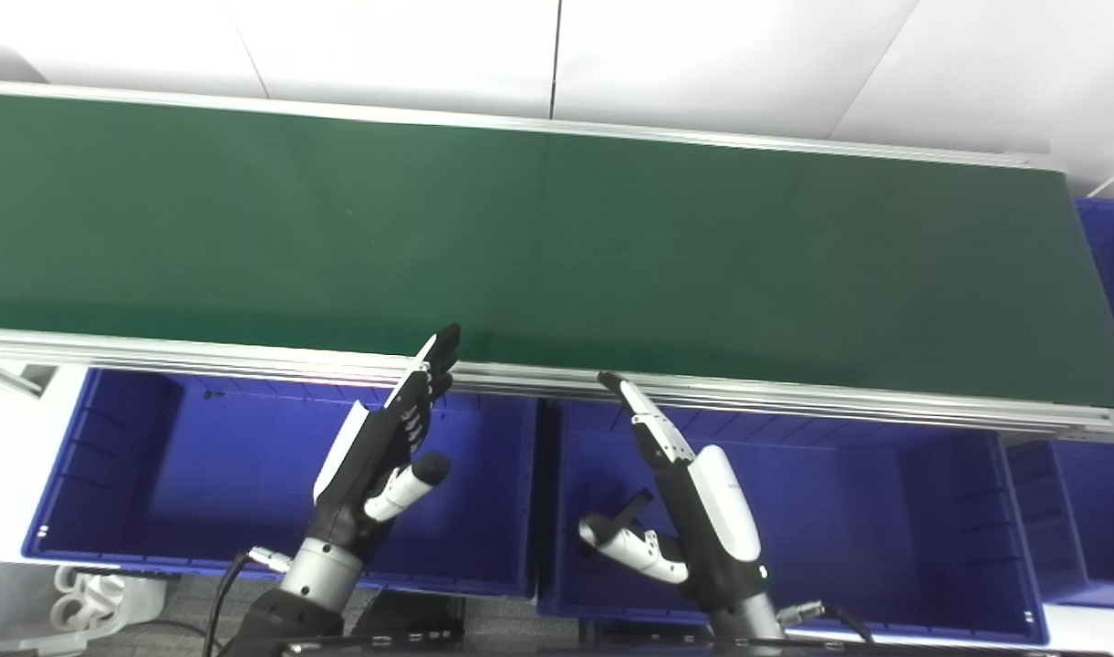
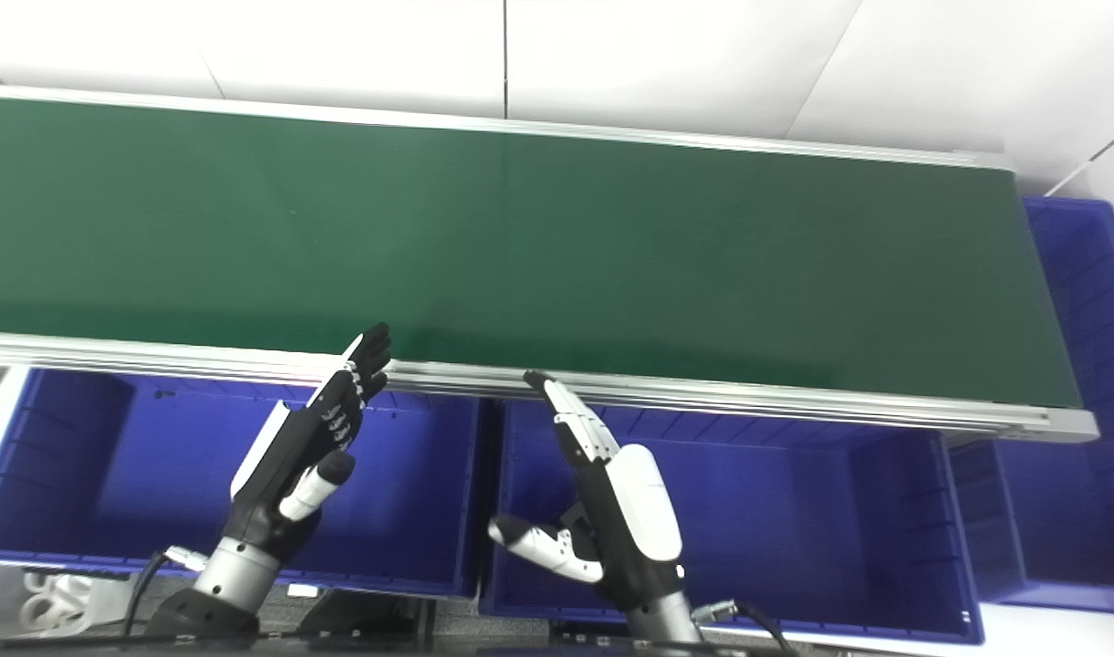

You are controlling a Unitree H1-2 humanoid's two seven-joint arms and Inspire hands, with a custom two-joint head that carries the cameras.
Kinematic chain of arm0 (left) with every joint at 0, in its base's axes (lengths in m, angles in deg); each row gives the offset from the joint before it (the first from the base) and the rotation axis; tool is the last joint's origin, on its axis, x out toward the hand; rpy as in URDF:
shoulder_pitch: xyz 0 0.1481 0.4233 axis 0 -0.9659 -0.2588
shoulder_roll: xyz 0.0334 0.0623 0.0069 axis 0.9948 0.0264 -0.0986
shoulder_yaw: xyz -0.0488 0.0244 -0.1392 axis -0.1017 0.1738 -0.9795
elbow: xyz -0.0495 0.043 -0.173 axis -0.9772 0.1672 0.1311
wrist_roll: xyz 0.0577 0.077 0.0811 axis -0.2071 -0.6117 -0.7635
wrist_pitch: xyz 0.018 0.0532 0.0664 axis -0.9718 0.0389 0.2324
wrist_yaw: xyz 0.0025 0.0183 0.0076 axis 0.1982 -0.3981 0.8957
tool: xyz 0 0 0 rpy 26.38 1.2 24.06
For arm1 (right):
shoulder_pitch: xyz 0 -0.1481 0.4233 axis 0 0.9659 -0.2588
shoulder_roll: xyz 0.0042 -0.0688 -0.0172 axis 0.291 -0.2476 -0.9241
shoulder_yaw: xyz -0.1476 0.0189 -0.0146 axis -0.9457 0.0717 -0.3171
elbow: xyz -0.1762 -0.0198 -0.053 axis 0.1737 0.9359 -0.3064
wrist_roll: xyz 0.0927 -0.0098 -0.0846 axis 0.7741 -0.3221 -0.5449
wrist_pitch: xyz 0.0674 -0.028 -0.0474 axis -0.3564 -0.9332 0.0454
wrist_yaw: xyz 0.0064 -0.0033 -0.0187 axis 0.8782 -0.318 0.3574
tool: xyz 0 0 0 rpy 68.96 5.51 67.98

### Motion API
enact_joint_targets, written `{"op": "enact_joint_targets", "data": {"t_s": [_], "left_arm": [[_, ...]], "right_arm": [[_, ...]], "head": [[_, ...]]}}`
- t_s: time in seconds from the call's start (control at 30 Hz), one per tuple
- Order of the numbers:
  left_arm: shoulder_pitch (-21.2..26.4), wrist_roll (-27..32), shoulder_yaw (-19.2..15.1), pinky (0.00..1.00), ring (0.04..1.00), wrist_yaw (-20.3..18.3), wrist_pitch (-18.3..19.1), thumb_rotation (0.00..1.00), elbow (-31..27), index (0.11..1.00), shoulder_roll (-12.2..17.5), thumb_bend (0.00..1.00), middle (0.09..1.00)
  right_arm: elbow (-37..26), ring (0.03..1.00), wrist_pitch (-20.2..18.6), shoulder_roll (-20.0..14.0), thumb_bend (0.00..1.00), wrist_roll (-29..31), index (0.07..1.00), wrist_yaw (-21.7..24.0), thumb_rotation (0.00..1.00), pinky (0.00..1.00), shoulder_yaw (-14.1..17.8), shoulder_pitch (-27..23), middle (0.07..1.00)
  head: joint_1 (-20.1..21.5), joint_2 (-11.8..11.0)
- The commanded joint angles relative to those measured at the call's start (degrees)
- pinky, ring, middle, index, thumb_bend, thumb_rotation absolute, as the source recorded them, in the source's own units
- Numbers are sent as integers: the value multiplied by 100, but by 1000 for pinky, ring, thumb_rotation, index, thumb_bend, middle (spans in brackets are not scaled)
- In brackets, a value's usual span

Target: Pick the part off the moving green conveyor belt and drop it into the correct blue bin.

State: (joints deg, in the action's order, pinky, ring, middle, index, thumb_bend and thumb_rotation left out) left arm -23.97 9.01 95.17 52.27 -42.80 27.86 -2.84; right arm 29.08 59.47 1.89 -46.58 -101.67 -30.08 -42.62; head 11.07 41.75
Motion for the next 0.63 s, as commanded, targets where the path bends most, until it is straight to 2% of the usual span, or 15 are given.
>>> {"op": "enact_joint_targets", "data": {"t_s": [0.0, 0.03, 0.1, 0.2, 0.3, 0.43, 0.6], "left_arm": [[-47, 36, 1, 1000, 1000, -50, -311, 839, -13, 1000, 14, 970, 1000], [-50, 34, -2, 1000, 1000, -58, -338, 840, 13, 1000, 16, 974, 1000], [-56, 53, -12, 1000, 1000, -77, -407, 836, 81, 1000, 22, 982, 1000], [-62, 67, -48, 1000, 1000, -93, -468, 837, 142, 1000, 31, 999, 1000], [-50, 136, -109, 1000, 1000, -135, -506, 838, 188, 1000, 92, 1000, 1000], [-18, 285, -179, 1000, 1000, -247, -443, 839, 225, 1000, 184, 1000, 1000], [42, 339, -254, 1000, 1000, -315, -502, 854, 316, 1000, 253, 1000, 1000]], "right_arm": [[55, 986, 340, 164, 866, 336, 996, -321, 1000, 942, -70, 54, 1000], [102, 980, 341, 161, 861, 362, 999, -390, 1000, 931, -93, 43, 1000], [218, 973, 341, 171, 863, 327, 1000, -551, 1000, 919, -137, 16, 1000], [350, 967, 341, 161, 868, 201, 998, -811, 1000, 911, -251, -47, 996], [448, 966, 341, 223, 883, 51, 988, -1013, 1000, 915, -337, -89, 991], [587, 965, 340, 267, 876, -74, 972, -1167, 991, 904, -457, -179, 987], [741, 966, 340, 304, 863, -172, 952, -1260, 968, 892, -530, -283, 984]], "head": [[21, -158], [21, -158], [94, -336], [228, -422], [579, -539], [857, -610], [984, -633]]}}
